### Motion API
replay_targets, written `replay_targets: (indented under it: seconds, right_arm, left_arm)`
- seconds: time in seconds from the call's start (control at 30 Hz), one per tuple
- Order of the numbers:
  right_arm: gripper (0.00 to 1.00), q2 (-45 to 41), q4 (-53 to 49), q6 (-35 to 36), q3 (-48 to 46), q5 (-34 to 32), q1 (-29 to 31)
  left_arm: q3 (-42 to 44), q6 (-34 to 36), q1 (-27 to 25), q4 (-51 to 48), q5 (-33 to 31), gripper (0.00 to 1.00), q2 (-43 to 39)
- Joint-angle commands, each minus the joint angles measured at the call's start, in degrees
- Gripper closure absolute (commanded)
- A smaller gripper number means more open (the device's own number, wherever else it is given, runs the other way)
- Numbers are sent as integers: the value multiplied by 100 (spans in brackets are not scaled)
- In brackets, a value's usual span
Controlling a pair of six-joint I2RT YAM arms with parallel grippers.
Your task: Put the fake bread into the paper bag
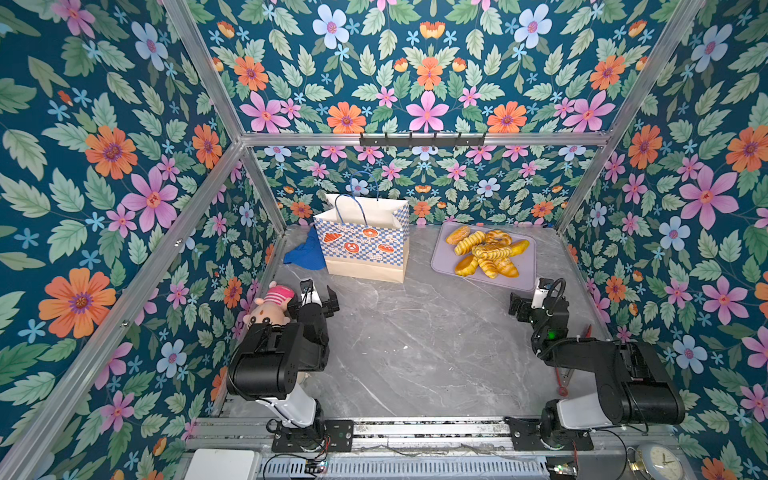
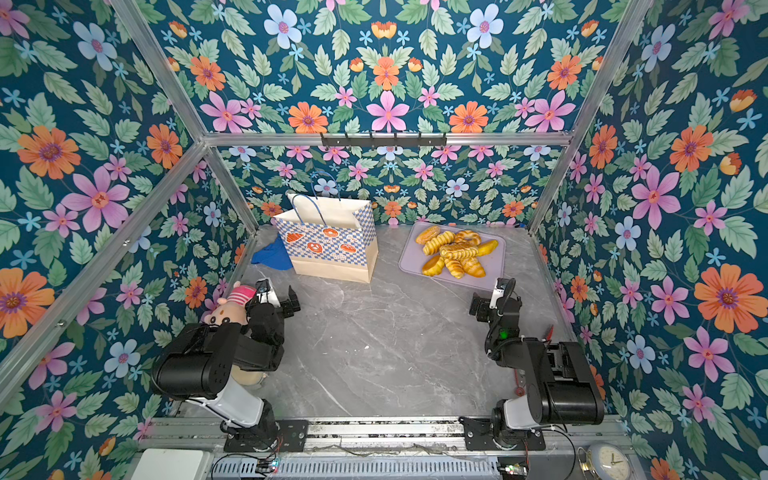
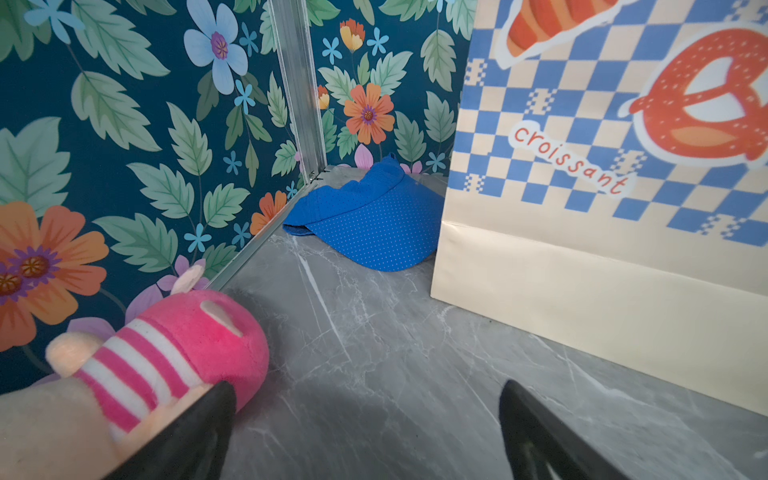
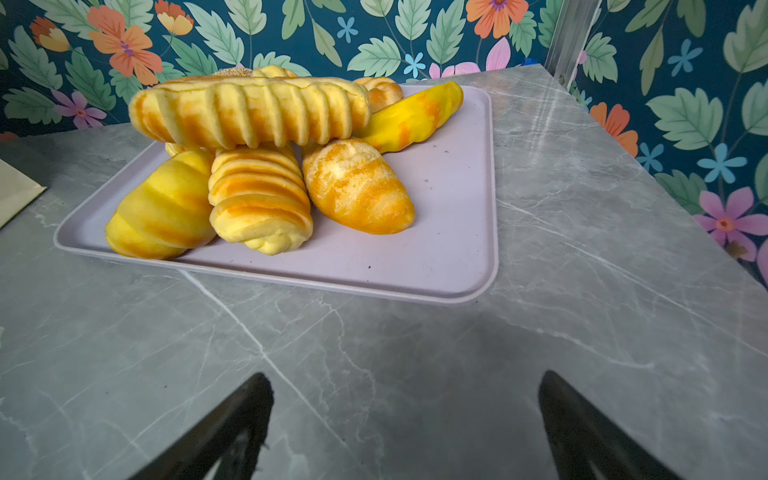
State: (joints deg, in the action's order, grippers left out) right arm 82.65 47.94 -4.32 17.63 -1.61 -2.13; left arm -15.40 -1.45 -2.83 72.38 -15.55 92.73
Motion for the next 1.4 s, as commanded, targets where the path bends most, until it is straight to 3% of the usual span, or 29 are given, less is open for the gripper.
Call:
replay_targets:
  seconds: [0.0, 0.43, 0.67, 0.8, 0.97, 1.07, 1.13, 1.37]
  right_arm:
    - [1, -37, 198, 27, 26, 17, 2]
    - [1, -70, 227, -9, 46, -10, 2]
    - [1, -1681, -2192, -285, 755, -152, -1]
    - [1, -2402, -3793, -1001, 1336, -394, 5]
    - [1, -2882, -6058, -2410, 2226, -1077, -7]
    - [5, -3093, -6886, -2588, 2641, -542, -19]
    - [13, -3214, -7209, -2607, 2869, -70, -20]
    - [18, -3098, -7930, -2626, 3716, 1506, -14]
  left_arm:
    - [4, 11, 2, 148, 5, 0, -18]
    - [21, 31, 2, 132, 22, 0, -104]
    - [-414, -116, 2, -1696, -211, 0, -1359]
    - [-904, -1229, 2, -3496, -592, 0, -2139]
    - [-1723, -2457, 2, -5569, -423, 0, -2538]
    - [-2092, -2995, 7, -6452, 37, 0, -2781]
    - [-2358, -3082, 8, -6916, 565, 1, -2949]
    - [-4040, -3124, 3, -8897, 1238, 10, -2954]
